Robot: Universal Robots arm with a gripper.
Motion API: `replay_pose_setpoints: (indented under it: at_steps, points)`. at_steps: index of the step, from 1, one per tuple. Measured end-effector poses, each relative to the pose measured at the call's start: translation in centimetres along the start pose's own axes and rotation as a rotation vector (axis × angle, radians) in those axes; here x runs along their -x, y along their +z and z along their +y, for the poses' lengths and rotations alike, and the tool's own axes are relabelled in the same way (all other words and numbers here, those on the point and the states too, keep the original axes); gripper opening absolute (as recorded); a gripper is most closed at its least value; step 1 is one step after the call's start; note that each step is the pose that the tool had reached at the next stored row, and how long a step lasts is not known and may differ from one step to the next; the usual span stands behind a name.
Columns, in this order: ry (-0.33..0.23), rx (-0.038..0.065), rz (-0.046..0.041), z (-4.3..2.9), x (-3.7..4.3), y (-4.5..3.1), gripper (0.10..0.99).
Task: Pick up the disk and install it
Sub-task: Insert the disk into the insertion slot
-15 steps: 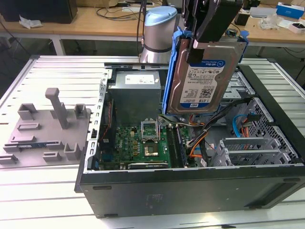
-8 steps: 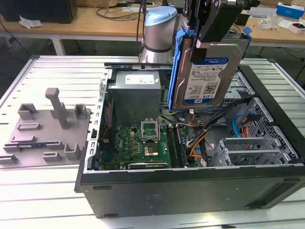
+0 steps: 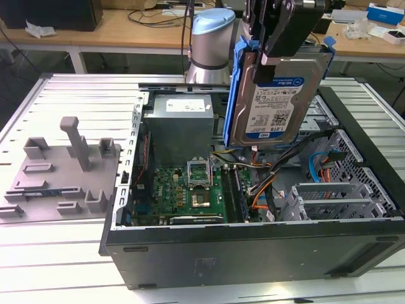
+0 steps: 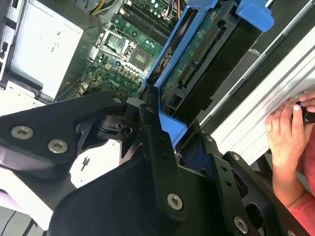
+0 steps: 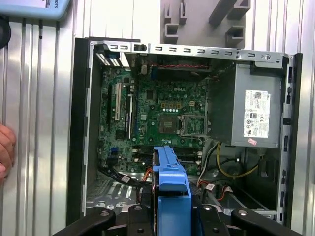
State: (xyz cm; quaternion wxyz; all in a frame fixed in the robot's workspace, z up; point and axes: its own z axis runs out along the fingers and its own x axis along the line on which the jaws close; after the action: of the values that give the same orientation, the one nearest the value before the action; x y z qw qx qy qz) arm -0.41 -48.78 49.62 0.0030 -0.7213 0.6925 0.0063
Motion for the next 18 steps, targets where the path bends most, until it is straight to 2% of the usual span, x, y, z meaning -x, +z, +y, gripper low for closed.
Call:
replay_pose_setpoints:
  at_steps: [4,12,15,18]
  points:
    - [0.033,0.0,0.0,0.01,-0.31,0.04,0.369]
    - [0.034,-0.001,-0.0003,-0.01,-0.52,0.09,0.369]
    - [0.034,0.0,-0.0001,-0.19,-1.22,0.1,0.369]
    - [0.034,0.0,-0.0001,-0.68,-2.18,0.18,0.369]
